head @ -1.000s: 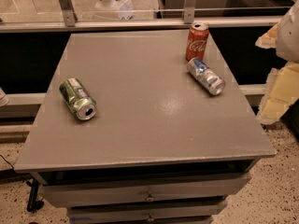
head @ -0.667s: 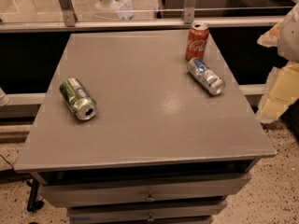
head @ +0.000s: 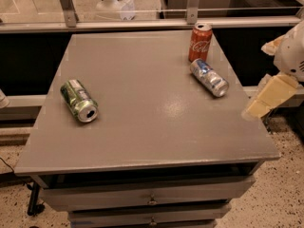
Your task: Pick redbull can
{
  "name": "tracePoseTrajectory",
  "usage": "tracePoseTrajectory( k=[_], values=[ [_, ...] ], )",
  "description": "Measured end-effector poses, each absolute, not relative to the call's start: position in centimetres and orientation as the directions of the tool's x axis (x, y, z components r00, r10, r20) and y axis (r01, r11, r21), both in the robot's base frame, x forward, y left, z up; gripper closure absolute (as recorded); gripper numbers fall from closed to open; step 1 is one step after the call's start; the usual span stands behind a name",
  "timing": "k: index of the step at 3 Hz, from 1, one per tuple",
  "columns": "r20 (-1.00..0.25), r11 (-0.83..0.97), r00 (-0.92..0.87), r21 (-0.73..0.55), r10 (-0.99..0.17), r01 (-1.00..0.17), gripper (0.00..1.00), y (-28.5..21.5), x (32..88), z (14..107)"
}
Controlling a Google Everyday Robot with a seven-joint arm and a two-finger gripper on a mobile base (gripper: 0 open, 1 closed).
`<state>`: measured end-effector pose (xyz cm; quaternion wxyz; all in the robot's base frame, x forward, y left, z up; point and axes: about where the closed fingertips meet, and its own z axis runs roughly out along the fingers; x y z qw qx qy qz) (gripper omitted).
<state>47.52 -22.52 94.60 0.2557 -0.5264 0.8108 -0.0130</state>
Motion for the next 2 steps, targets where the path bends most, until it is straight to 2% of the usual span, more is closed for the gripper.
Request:
tracePoseTrajectory(
  k=[2],
  values=[
    [-0.623,0.59,-0.348,-0.231,-0.7,-0.774,0.0,-22.3,55.0,90.1]
  ],
)
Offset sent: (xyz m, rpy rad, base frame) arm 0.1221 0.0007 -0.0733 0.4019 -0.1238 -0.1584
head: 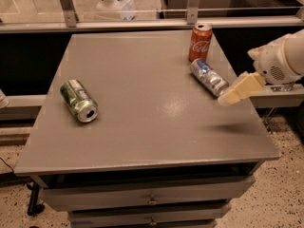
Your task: Pick redbull can
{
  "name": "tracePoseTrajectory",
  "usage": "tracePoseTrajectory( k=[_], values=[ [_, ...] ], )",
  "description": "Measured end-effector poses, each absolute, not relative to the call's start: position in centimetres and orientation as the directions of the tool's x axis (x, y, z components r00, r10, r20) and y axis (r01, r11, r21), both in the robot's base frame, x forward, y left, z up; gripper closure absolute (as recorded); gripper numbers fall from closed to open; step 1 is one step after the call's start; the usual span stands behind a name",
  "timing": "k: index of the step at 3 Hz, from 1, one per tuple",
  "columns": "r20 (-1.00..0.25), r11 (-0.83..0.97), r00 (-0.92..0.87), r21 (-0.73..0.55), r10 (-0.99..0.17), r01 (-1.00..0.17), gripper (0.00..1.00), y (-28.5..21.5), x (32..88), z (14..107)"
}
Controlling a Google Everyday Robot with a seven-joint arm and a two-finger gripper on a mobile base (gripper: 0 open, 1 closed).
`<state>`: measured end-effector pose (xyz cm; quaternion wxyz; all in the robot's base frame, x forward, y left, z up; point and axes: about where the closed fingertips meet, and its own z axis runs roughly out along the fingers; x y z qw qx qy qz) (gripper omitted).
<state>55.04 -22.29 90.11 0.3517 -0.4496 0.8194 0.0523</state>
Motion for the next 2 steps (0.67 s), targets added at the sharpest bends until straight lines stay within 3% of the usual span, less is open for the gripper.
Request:
tracePoseTrajectory(
  k=[2],
  values=[
    [-0.732,0.661,-0.377,-0.131,-0.567,-0.739,0.02,-20.5,60.3,84.9]
  ],
)
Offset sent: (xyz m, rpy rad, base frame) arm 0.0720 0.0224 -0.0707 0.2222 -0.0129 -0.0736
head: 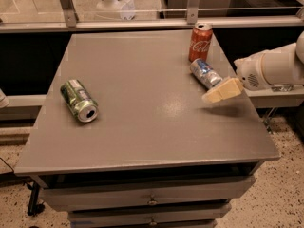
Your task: Pick redbull can
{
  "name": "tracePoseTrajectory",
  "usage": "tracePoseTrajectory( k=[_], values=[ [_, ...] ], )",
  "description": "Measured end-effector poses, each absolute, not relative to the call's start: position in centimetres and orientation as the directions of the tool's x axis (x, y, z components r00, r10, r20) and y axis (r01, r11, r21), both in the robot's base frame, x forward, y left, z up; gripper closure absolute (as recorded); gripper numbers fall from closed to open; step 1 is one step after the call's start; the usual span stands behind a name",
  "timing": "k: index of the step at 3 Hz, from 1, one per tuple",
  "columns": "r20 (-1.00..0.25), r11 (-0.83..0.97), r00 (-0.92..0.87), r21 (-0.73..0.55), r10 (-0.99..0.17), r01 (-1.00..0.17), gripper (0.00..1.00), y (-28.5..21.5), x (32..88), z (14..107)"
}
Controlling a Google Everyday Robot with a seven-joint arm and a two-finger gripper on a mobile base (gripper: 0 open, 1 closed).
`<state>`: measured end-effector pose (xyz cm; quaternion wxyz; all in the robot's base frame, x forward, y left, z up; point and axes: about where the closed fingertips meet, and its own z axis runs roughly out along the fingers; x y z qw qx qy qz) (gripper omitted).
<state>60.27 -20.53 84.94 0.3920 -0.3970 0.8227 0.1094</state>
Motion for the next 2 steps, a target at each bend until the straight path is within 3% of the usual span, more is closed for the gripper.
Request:
tracePoseTrajectory(
  k=[2],
  values=[
    [-0.751,0.669,-0.378,-0.111,-0.541,-0.735,0.47,-19.23,61.48,83.24]
  ],
)
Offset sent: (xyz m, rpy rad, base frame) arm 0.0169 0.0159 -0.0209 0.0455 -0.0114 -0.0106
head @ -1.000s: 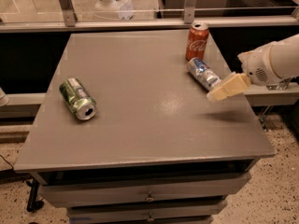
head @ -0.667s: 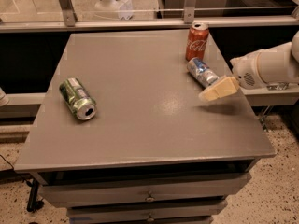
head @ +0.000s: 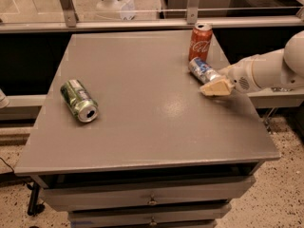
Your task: Pick redbull can
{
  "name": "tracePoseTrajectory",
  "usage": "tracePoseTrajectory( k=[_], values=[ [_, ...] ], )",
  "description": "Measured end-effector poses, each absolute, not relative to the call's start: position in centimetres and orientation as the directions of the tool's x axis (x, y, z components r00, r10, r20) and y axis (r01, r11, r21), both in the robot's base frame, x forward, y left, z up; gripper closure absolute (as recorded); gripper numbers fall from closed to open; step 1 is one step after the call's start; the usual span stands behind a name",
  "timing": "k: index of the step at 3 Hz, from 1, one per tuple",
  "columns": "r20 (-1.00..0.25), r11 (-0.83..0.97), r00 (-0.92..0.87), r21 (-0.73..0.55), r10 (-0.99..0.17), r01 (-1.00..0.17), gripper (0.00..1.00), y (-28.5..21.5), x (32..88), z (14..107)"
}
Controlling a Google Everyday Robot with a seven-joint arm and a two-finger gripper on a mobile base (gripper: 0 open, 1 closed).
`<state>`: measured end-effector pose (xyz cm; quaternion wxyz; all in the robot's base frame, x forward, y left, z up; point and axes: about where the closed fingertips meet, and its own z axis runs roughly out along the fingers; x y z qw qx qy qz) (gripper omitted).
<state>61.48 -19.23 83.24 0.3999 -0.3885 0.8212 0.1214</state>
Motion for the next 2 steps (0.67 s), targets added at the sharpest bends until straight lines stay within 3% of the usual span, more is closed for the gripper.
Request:
tracePoseTrajectory(
  k=[2],
  values=[
    [-0.801,0.606,-0.298,-0.099,-0.52,-0.789,0.92,-17.0,60.6,87.0]
  ],
)
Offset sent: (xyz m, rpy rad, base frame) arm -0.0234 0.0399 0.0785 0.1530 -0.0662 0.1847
